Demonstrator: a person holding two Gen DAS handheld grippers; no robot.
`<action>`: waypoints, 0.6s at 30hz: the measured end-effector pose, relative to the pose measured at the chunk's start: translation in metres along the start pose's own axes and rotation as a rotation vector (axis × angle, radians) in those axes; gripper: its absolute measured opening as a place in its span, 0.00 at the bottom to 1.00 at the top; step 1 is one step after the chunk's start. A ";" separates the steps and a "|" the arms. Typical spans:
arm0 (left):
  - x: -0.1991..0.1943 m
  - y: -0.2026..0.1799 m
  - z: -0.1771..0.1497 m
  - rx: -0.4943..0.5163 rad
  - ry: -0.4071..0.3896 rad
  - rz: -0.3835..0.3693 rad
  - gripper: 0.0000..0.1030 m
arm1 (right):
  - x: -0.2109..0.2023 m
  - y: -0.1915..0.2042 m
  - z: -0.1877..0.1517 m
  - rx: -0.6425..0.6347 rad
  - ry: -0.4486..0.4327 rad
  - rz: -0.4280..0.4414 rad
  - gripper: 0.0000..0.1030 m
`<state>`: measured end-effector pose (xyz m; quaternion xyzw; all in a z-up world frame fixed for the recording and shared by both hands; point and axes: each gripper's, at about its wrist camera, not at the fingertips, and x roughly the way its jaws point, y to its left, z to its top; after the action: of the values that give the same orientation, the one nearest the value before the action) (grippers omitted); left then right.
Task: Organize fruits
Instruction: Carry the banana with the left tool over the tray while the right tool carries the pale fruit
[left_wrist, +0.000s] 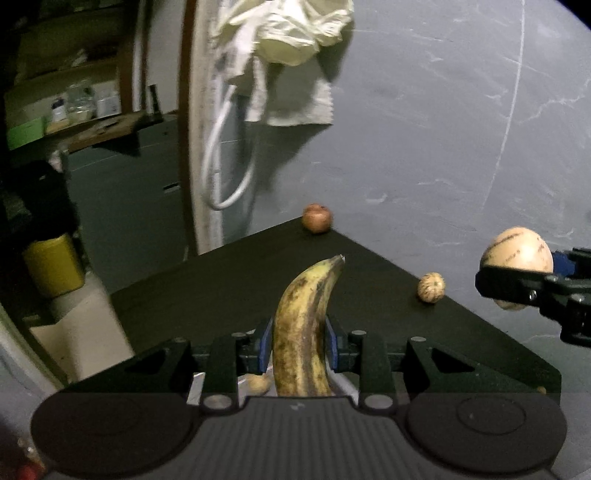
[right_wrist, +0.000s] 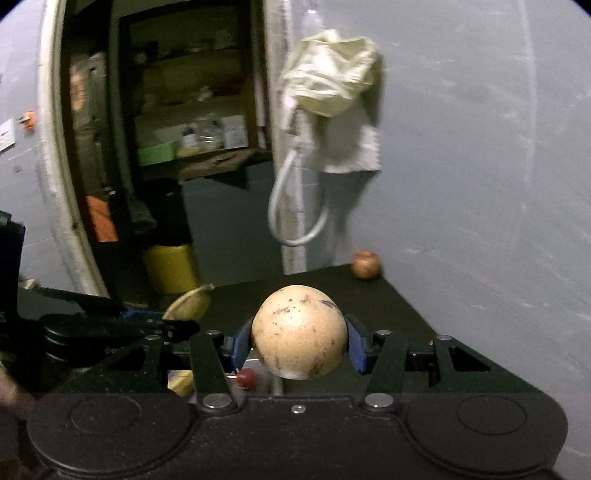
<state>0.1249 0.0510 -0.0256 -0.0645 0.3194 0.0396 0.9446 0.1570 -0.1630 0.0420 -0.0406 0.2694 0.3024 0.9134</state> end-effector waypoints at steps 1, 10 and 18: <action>-0.004 0.003 -0.004 -0.006 0.002 0.008 0.30 | 0.000 0.005 0.001 -0.008 -0.001 0.015 0.52; -0.024 0.029 -0.045 -0.069 0.067 0.060 0.30 | 0.009 0.032 -0.012 -0.049 0.044 0.096 0.52; -0.007 0.030 -0.094 -0.097 0.196 0.043 0.30 | 0.031 0.038 -0.052 -0.080 0.164 0.113 0.52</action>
<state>0.0600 0.0664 -0.0982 -0.1069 0.4094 0.0688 0.9035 0.1317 -0.1283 -0.0152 -0.0864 0.3326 0.3598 0.8675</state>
